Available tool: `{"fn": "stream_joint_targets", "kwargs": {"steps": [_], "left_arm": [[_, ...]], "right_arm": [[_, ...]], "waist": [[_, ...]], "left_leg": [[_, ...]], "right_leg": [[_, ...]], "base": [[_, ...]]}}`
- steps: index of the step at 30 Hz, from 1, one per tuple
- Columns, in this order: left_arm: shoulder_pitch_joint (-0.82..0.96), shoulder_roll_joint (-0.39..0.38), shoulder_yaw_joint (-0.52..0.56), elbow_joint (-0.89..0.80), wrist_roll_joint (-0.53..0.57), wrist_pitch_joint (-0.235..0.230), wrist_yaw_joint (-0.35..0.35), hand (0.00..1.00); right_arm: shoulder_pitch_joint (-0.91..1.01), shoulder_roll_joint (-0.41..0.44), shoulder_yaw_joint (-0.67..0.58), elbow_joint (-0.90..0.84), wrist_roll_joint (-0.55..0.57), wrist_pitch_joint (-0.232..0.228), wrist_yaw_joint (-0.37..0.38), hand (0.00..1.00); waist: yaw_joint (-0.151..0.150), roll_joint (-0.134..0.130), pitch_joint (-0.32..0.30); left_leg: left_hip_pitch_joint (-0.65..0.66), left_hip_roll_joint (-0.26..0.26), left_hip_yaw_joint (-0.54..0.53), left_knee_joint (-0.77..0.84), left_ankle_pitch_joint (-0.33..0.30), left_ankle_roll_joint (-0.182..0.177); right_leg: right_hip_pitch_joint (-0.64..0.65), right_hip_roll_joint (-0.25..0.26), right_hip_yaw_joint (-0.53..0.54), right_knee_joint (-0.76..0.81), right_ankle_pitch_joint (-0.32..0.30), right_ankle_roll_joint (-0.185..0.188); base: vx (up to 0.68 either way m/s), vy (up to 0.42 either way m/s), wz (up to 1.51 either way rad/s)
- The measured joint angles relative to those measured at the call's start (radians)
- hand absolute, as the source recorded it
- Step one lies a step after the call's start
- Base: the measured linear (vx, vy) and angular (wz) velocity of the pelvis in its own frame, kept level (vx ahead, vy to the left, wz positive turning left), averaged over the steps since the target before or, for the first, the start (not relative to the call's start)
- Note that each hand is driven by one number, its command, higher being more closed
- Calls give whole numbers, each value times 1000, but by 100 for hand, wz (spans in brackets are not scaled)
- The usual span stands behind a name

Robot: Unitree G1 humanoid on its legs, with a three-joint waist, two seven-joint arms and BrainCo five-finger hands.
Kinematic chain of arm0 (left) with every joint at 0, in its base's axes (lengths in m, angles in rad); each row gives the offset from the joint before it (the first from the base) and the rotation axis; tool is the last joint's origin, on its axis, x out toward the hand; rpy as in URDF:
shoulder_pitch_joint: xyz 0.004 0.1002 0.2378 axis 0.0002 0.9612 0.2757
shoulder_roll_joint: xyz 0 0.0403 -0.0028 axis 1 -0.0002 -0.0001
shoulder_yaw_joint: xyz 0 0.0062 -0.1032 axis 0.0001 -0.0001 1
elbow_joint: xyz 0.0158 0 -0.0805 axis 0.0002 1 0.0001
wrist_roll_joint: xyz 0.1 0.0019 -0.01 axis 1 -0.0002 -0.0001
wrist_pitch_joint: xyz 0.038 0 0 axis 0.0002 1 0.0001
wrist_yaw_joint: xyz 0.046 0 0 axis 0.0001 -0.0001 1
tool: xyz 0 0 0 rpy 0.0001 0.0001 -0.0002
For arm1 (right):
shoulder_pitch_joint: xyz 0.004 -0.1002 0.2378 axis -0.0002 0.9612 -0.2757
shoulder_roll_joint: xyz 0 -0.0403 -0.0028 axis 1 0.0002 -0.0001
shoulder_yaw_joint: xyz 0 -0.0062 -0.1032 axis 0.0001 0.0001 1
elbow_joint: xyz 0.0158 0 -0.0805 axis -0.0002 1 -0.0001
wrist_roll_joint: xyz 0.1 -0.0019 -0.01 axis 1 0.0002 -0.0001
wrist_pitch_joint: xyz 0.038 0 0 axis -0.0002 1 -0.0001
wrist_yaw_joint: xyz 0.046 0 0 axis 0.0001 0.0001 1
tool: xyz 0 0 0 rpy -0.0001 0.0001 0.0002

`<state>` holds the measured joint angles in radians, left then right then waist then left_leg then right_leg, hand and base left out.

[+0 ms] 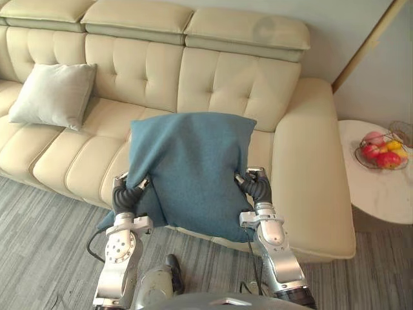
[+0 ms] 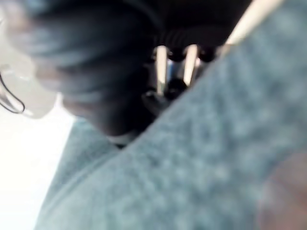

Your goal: Pick up cushions and gather them together orderly.

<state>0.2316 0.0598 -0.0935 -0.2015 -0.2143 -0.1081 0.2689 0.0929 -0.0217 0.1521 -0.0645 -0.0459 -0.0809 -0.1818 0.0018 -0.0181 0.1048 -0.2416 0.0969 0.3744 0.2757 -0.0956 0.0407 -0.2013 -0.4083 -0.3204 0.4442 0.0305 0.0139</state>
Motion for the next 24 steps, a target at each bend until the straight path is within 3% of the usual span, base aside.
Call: {"fn": "stream_joint_targets", "kwargs": {"steps": [1, 3, 4, 7, 9, 11, 13, 15, 17, 21, 24], "left_arm": [[1, 2, 0, 6, 0, 3, -11, 100], [1, 2, -5, 24, 0, 6, -21, 100], [0, 1, -9, 28, 0, 11, -23, 100], [-6, 1, -25, 27, 3, 11, -27, 100], [-6, 7, -45, 26, 3, 14, -35, 100], [-5, -1, -69, 26, 3, 14, -43, 100], [-6, -2, -73, 26, 3, 14, -59, 100], [-3, -10, -85, 26, 2, 16, -64, 100], [9, -21, -94, 24, 0, 19, -76, 100], [16, -28, -97, -4, -8, 19, -87, 100], [16, -36, -106, -27, -11, 18, -101, 100]], "right_arm": [[4, 0, -1, 15, 0, 1, 3, 100], [14, -2, -6, 15, 1, 0, 6, 100], [12, -10, -10, 15, 1, 0, 7, 100], [5, -34, -15, 15, 2, 0, 7, 100], [17, -52, -18, 14, 2, 0, 7, 100], [31, -85, -19, 13, 7, 0, 8, 100], [42, -99, -19, 3, 12, 0, 10, 100], [77, -107, -20, -26, 19, 1, 11, 100], [164, -109, -31, -143, 21, 1, 13, 100], [202, -110, -44, -268, 21, 0, 20, 100], [213, -108, -56, -284, 21, -2, 20, 100]], "waist": [[-16, 2, 2], [-32, 3, 2], [-40, 1, 4], [-55, 15, 10], [-76, 6, 6], [-85, 31, 5], [-84, 54, -2], [-77, 65, 4], [-55, 66, 6], [-50, 77, 10], [-32, 67, 17]], "left_leg": [[21, 0, -11, -28, 6, 10], [61, -6, -13, -80, 20, 19], [82, -17, -11, -113, 28, 19], [103, -23, -6, -163, 33, 16], [109, -55, -31, -166, 47, -9], [109, -55, -64, -152, 35, -34], [82, -28, -77, -105, 16, -64], [44, 30, -74, 48, -20, -87], [-9, 87, -55, 291, -21, -73], [-64, 130, -39, 494, 17, -52], [-72, 128, -78, 414, -110, -51]], "right_leg": [[-6, 73, 45, 24, -91, 20], [-8, 200, 61, -12, -163, 35], [-14, 265, 42, -74, -173, 25], [-49, 351, 36, -225, -133, 6], [-65, 341, 86, -235, -73, -28], [-65, 336, 68, -201, -75, -37], [-58, 345, 34, -209, -80, -46], [-4, 374, 12, -226, -85, -55], [61, 385, 9, -229, -103, -63], [97, 384, 67, -237, -146, -59], [100, 375, 121, -242, -160, -65]], "base": [[39, 114, -2], [64, 27, 2], [79, -22, -5], [95, -40, 9], [160, -99, 53], [185, -123, 42], [281, -134, 24], [311, -133, 16], [234, -38, -5], [149, 64, -36], [101, 129, -50]]}}
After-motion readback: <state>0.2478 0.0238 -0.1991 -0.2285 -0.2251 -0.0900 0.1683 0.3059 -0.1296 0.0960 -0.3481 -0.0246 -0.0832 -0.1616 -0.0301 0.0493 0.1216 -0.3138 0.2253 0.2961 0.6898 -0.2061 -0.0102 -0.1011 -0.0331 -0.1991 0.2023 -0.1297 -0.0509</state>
